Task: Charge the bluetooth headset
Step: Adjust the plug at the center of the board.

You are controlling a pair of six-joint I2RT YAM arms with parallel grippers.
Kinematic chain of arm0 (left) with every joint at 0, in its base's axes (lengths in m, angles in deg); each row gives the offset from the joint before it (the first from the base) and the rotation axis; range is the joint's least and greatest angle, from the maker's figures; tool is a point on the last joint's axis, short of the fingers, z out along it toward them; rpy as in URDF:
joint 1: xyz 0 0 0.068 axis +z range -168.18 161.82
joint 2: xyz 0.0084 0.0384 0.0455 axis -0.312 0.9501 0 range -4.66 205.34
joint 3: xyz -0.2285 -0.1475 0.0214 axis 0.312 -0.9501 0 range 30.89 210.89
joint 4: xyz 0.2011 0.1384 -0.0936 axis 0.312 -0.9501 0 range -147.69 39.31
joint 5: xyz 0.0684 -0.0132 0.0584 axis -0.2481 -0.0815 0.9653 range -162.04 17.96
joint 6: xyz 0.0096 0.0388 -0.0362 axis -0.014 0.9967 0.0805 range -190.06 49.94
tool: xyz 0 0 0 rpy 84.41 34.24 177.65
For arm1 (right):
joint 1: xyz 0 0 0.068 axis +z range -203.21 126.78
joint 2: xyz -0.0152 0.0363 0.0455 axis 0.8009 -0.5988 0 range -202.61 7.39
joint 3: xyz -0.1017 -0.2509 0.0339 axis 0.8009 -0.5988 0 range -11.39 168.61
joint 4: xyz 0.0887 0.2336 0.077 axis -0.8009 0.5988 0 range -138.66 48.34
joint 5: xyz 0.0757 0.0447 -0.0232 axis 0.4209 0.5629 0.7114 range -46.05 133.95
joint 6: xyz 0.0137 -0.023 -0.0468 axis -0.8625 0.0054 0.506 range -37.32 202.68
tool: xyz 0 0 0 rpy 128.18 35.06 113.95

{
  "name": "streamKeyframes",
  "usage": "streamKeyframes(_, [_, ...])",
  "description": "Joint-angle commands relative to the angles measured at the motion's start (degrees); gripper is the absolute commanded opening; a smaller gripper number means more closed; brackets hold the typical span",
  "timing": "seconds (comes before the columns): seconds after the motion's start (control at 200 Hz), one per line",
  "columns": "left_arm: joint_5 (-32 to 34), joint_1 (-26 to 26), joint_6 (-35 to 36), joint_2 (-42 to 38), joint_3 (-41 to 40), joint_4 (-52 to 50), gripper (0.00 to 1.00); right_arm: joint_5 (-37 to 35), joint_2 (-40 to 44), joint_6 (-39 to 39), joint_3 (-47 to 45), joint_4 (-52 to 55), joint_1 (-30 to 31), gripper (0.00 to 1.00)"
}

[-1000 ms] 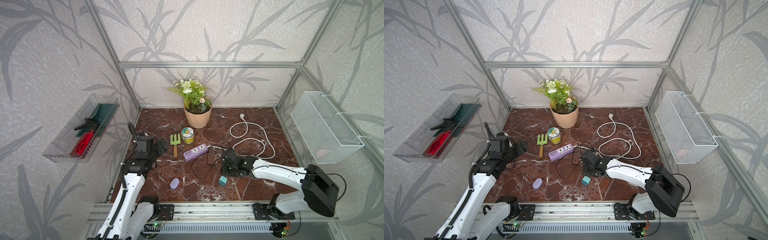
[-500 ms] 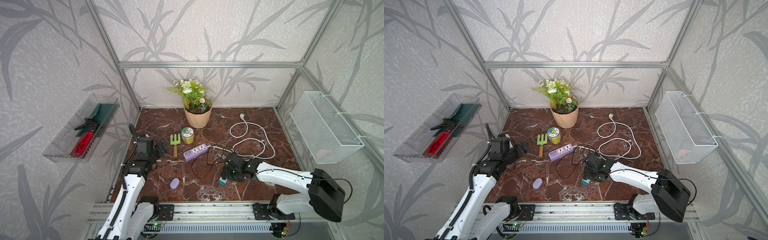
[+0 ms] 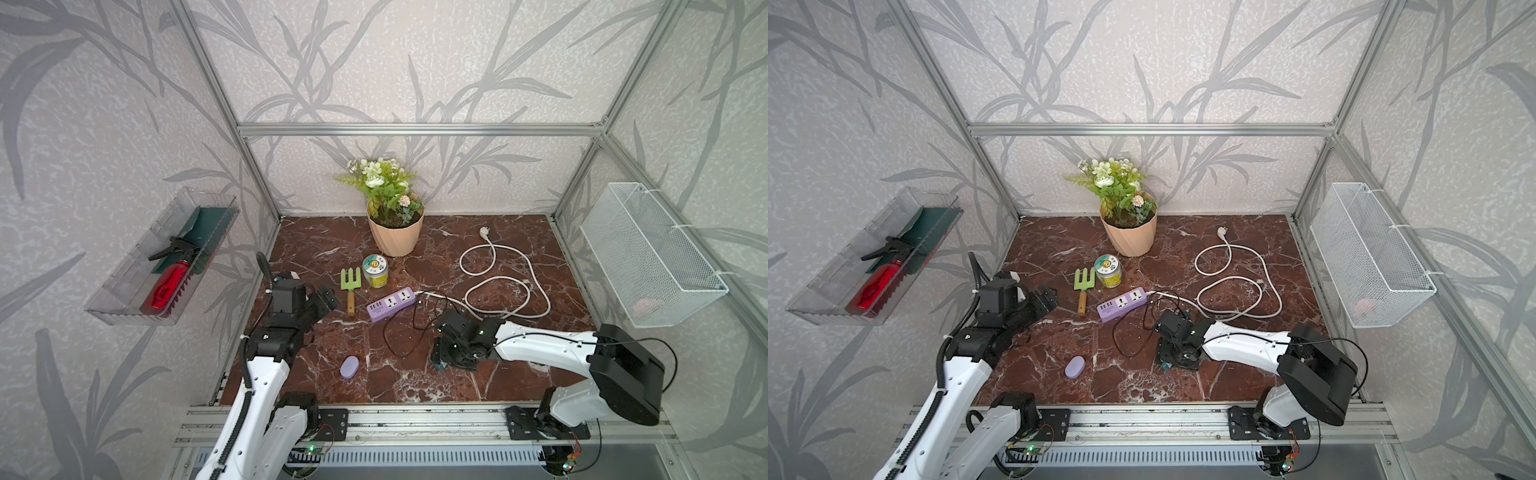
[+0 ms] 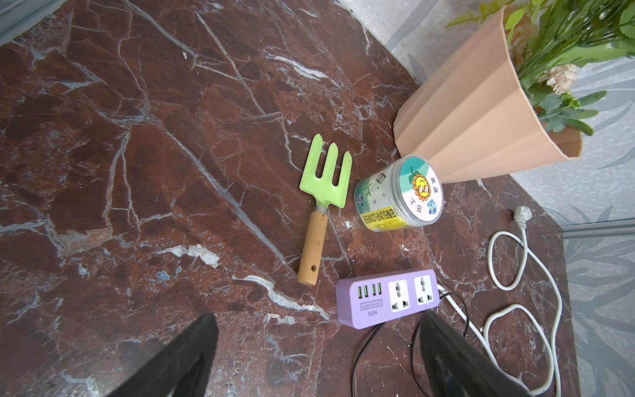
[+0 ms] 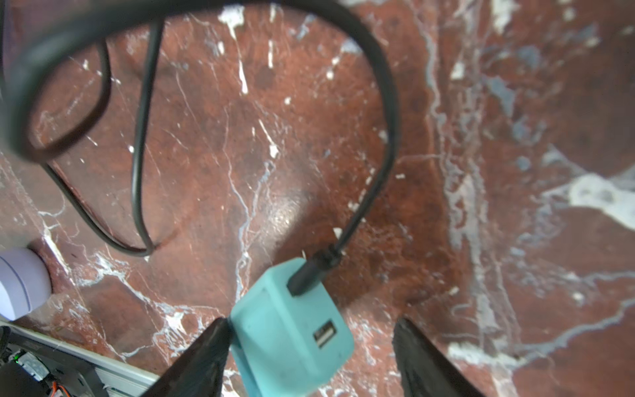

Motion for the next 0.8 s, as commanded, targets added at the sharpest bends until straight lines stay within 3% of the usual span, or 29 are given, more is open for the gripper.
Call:
streamKeyframes(0.0, [-0.8,-0.1,-0.6,-0.2,-1.0,0.9,0.92,-0.7,-0.9,-2.2,0.9,-0.2,0.4,0.75])
streamKeyframes(0.6, [-1.1,-0.4,-1.1,-0.4,-2.3,2.9,0.92,3.7,2.0,-4.3,5.7,10.6,0.6,0.73])
streamKeyframes(0.796, [-1.1,-0.5,-1.7,-1.4,-3.6,3.2,0.92,4.0,-2.2,-5.6,7.6,6.2,0.7,0.75])
